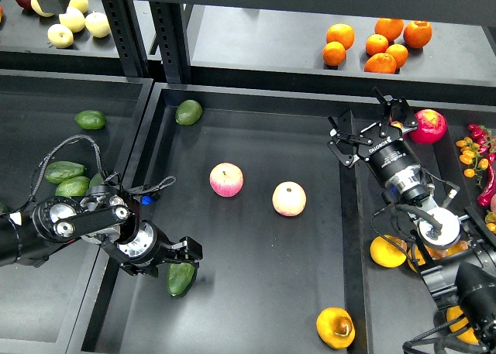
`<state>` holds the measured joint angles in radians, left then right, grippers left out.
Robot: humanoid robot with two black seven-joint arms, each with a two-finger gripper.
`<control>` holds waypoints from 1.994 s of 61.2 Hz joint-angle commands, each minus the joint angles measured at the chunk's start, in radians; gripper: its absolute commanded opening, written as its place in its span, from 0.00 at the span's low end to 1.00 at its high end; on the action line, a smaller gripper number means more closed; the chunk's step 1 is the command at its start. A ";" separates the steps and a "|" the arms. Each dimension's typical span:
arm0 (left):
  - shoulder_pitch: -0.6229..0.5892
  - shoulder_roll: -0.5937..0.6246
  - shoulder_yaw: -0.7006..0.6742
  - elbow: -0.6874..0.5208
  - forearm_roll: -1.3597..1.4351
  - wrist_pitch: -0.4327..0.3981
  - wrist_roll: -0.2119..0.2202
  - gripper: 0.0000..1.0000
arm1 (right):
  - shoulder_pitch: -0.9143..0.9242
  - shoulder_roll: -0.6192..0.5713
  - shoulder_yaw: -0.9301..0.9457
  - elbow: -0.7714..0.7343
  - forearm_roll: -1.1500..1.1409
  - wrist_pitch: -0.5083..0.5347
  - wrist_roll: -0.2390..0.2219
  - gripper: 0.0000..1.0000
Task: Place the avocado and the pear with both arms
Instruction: 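Lower the left gripper and close it around the avocado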
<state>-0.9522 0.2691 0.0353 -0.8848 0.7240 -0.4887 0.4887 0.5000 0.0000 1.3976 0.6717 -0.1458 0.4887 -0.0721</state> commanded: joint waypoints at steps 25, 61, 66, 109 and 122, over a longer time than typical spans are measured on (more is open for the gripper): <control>0.018 -0.039 0.000 0.040 0.002 0.000 0.000 0.99 | -0.005 0.000 0.000 0.003 0.000 0.000 -0.003 1.00; 0.047 -0.056 -0.012 0.067 0.003 0.000 0.000 0.86 | -0.011 0.000 0.001 0.009 0.000 0.000 -0.002 1.00; 0.050 -0.057 -0.014 0.069 0.005 0.000 0.000 0.79 | -0.011 0.000 0.001 0.009 0.000 0.000 -0.003 1.00; 0.084 -0.061 -0.136 0.103 0.097 0.000 0.000 0.44 | -0.020 0.000 0.001 0.009 0.000 0.000 -0.002 1.00; 0.087 -0.061 -0.156 0.103 0.100 0.000 0.000 0.35 | -0.031 0.000 0.003 0.017 0.000 0.000 -0.003 1.00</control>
<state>-0.8665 0.2086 -0.1145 -0.7823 0.8231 -0.4888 0.4887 0.4752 0.0000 1.3997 0.6852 -0.1457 0.4887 -0.0737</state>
